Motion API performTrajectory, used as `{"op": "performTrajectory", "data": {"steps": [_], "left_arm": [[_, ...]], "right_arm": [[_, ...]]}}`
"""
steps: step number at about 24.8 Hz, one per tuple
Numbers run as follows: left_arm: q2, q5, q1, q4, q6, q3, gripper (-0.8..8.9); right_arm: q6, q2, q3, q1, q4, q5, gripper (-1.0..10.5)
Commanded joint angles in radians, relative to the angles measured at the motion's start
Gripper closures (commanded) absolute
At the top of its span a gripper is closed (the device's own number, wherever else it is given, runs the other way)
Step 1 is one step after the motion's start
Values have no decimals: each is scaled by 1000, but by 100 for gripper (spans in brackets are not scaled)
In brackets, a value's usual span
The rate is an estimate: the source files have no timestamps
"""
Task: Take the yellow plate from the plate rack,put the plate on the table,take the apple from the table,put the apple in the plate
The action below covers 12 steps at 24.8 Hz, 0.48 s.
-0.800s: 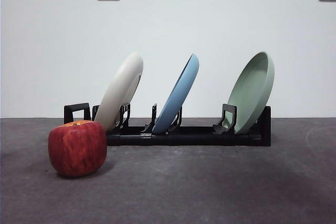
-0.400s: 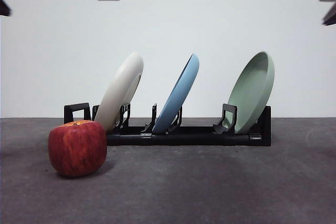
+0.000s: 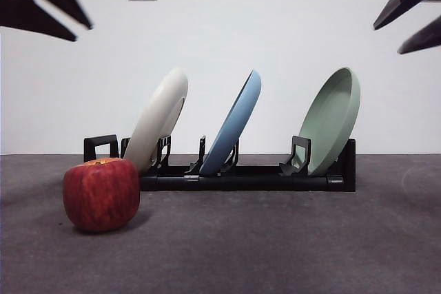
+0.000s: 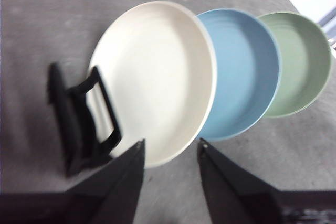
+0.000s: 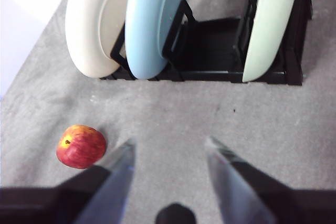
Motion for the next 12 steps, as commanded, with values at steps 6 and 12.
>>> {"op": "performTrajectory", "data": {"steps": [6, 12], "left_arm": [[280, -108, -163, -70, 3, 299, 617], [443, -164, -225, -78, 3, 383, 621]], "right_arm": [[-12, 4, 4, 1, 6, -2, 689], [-13, 4, 4, 1, 5, -2, 689]]}}
